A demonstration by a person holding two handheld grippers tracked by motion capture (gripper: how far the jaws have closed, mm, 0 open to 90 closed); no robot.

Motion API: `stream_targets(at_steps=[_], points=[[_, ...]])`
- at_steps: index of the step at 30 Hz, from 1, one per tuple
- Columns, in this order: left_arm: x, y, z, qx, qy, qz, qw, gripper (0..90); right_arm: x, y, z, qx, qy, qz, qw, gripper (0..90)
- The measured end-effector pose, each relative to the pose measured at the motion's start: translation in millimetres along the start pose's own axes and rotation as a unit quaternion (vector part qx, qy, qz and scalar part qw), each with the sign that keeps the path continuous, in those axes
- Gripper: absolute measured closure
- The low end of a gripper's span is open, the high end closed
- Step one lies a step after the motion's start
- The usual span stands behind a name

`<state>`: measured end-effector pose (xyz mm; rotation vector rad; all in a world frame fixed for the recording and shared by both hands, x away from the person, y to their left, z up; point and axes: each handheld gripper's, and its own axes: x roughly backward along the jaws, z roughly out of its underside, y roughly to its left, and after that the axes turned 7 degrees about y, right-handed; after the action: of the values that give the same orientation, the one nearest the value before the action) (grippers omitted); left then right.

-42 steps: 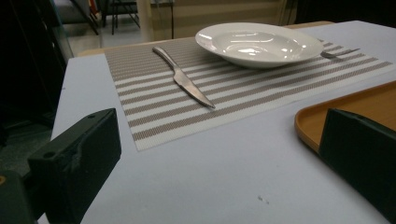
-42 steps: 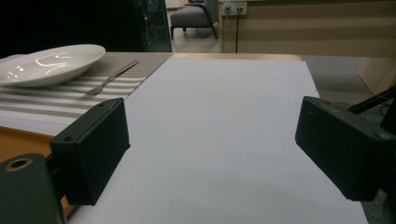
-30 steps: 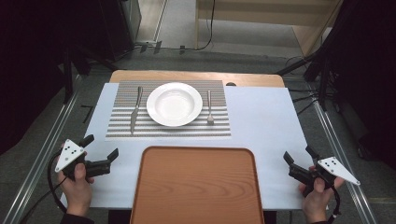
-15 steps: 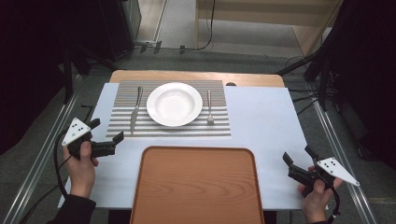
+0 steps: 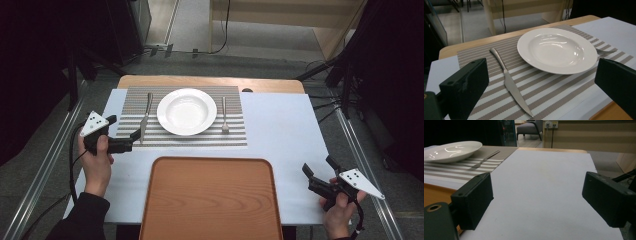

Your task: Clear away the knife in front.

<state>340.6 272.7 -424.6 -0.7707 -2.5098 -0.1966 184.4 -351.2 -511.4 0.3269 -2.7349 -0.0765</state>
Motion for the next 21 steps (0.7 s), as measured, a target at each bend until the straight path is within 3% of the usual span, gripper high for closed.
stream_targets(at_steps=[11,21], points=[[-16.7,9.6,-11.9,-0.004,0.027,-0.005,0.9996,0.0,-1.5,0.4,0.3,-0.001,0.004,-0.002,1.0000,9.0],[-27.5,20.0,-20.4,0.015,0.032,-0.001,0.9994,0.0,-3.8,0.9,-0.3,0.000,0.011,0.003,0.9999,9.1]])
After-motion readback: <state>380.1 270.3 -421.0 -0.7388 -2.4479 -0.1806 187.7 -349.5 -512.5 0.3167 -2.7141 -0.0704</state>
